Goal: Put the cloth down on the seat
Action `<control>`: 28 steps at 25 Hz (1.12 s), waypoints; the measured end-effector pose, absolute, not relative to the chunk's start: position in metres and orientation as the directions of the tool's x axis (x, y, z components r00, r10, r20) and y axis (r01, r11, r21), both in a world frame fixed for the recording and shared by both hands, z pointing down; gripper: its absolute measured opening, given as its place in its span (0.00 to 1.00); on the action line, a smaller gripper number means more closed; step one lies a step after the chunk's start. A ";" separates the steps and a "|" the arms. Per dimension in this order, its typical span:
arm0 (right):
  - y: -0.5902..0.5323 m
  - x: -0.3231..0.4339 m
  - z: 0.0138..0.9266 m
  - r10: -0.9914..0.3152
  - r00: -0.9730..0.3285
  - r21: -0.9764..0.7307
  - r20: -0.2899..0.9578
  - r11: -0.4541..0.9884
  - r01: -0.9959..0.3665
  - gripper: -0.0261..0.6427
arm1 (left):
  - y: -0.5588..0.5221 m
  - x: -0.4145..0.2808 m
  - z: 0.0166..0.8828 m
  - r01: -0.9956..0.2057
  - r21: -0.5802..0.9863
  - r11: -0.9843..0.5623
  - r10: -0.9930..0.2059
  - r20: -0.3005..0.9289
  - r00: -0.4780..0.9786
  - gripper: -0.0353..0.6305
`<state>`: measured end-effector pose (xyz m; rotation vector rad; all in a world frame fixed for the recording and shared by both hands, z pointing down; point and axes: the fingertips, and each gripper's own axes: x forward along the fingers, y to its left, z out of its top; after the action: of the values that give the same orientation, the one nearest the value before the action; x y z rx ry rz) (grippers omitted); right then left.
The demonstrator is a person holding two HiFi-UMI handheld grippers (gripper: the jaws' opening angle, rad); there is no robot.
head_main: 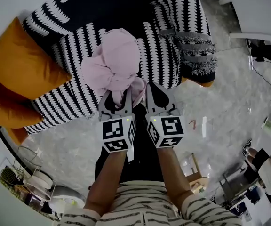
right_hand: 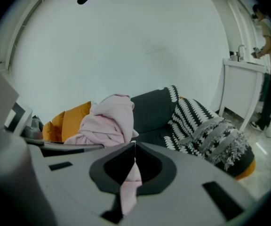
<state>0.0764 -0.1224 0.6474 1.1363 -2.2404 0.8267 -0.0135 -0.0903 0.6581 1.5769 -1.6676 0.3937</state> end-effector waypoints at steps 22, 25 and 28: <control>-0.126 0.090 0.700 -0.496 -0.503 -0.298 0.707 0.437 -0.849 0.06 | -0.100 0.000 0.730 -0.919 0.327 0.220 -0.614 0.778 0.130 0.30; -0.127 0.091 0.708 -0.488 -0.503 -0.303 0.713 0.432 -0.850 0.06 | -0.102 0.002 0.740 -0.916 0.331 0.227 -0.603 0.786 0.135 0.30; -0.128 0.094 0.713 -0.483 -0.500 -0.305 0.719 0.428 -0.851 0.06 | -0.104 0.005 0.749 -0.914 0.334 0.230 -0.589 0.795 0.143 0.30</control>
<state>0.0936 -0.1277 0.7128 1.1219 -2.1474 0.8995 0.0053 -0.1038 0.7494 1.4624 -1.5496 0.4288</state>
